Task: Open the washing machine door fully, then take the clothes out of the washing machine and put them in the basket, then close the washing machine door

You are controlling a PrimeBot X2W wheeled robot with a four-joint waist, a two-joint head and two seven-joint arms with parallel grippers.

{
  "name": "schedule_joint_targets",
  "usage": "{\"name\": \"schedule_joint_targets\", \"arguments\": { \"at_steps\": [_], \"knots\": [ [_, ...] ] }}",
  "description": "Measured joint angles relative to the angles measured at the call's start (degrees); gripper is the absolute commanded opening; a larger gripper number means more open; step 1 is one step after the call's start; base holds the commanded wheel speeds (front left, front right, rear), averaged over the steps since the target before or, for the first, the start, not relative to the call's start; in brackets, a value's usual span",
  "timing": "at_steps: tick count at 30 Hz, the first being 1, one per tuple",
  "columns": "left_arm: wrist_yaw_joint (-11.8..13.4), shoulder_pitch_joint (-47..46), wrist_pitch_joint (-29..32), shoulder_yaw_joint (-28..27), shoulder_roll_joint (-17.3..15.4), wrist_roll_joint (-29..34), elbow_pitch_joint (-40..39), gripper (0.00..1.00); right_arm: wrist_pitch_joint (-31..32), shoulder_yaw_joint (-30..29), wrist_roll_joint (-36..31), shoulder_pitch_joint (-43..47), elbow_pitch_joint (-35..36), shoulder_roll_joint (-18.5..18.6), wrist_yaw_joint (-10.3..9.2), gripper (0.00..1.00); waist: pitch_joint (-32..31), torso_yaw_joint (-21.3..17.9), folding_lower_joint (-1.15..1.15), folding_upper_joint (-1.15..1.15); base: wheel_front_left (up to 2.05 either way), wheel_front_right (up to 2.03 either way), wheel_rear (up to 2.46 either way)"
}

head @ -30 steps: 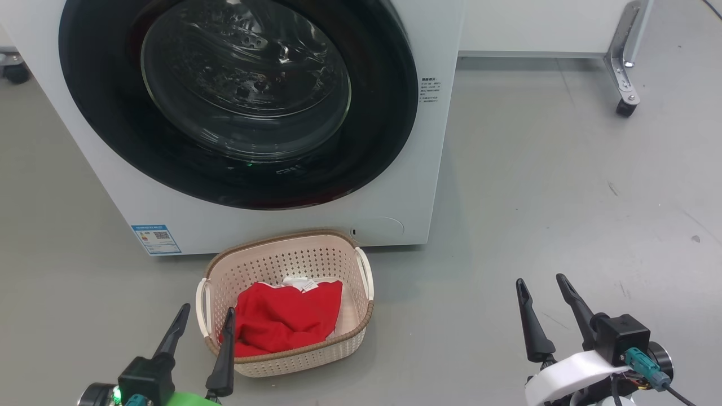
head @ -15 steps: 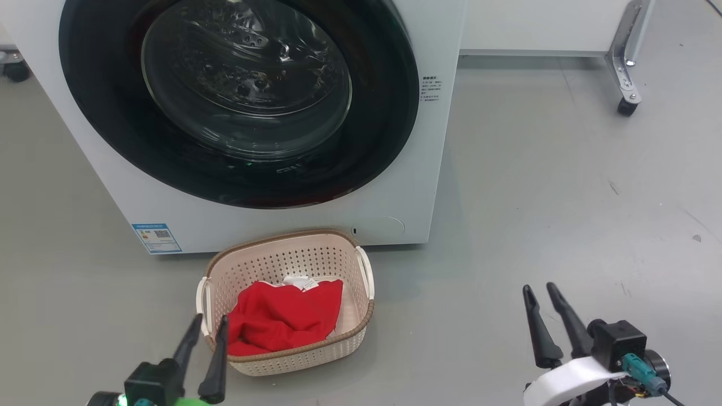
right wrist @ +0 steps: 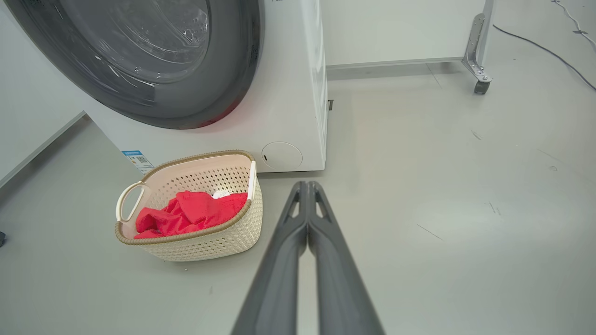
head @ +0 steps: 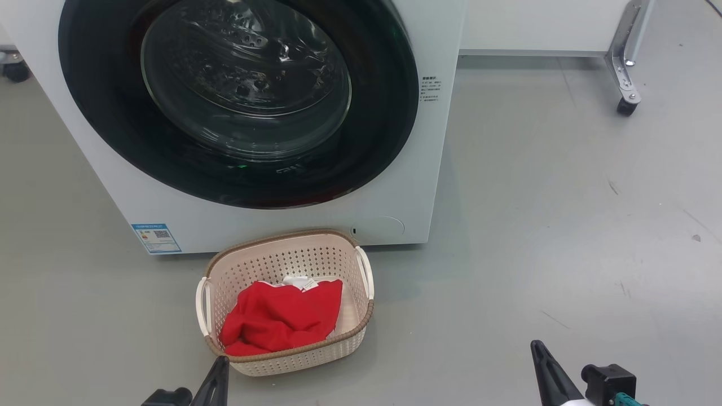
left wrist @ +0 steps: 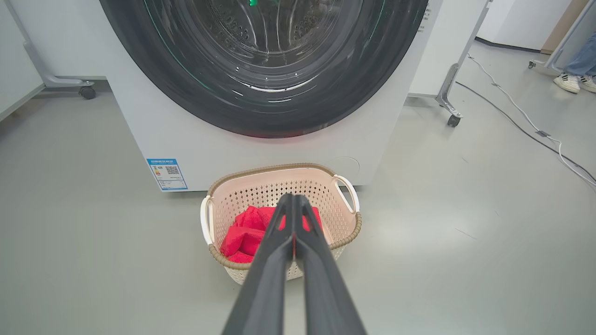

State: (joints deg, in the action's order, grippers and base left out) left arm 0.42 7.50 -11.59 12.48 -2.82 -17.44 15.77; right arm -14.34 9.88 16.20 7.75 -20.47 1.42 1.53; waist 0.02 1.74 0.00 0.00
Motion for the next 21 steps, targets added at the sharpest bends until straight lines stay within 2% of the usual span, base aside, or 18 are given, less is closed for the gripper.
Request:
{"name": "schedule_joint_targets", "arguments": {
  "at_steps": [21],
  "knots": [
    [-0.76,-0.26,3.45,-2.99,0.03,-15.29,-0.6,0.0,3.25,-2.42,16.15,-0.32,2.15,0.13,0.42,0.0,0.04,-0.35,0.0,0.0,0.0,0.0,0.0]
  ]
}}
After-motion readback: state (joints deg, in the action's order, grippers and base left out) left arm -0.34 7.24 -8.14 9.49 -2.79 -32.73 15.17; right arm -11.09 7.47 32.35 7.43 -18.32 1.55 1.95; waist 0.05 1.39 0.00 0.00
